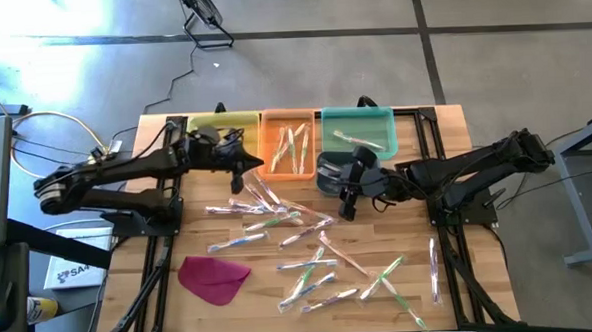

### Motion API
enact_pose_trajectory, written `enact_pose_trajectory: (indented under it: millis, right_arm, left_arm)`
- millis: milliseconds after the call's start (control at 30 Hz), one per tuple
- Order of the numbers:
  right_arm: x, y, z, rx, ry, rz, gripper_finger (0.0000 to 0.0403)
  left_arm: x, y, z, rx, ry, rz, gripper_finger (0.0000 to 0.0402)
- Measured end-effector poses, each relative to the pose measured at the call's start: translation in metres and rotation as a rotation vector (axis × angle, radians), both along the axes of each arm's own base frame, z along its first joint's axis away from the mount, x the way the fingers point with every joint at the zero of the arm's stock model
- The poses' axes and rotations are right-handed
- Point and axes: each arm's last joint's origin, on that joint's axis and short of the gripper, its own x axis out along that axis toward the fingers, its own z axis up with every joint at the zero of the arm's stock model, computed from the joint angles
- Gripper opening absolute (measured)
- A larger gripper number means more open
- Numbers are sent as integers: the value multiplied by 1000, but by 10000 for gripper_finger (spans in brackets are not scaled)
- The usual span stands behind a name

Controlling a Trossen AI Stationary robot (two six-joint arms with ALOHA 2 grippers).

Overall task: Pick & Place Toothbrushes
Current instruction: Put the orange toothbrush into the blue bin

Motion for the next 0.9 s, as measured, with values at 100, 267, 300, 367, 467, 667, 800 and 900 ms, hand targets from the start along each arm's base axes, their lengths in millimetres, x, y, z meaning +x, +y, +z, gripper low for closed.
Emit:
enact_pose_trajectory:
  millis: [100, 267, 300, 367, 467, 667, 800, 900]
  right_arm:
    - [1, -2, 1, 2, -7, -6, 128]
    - [1, -5, 1, 4, -11, -18, 128]
    - [1, -6, 1, 4, -12, -21, 128]
    - [2, -8, 1, 3, -15, -29, 128]
    - [2, -13, 1, 4, -17, -45, 128]
    - [3, -21, 2, 5, -23, -73, 128]
    - [3, -24, 2, 31, -35, -101, 128]
    - [3, -26, 1, 78, -49, -129, 128]
  left_arm:
    - [-11, -5, 6, 18, -16, -26, 1]
    - [-33, -16, 19, 40, -55, -39, 0]
    - [-36, -18, 22, 46, -70, -42, 0]
    - [-41, -22, 27, 57, -98, -53, 0]
    - [-44, -26, 30, 64, -117, -68, 0]
    - [-44, -26, 26, 46, -76, -73, 0]
    - [-41, -25, 20, 28, -35, -72, 0]
    - [-41, -25, 15, 10, 11, -73, 0]
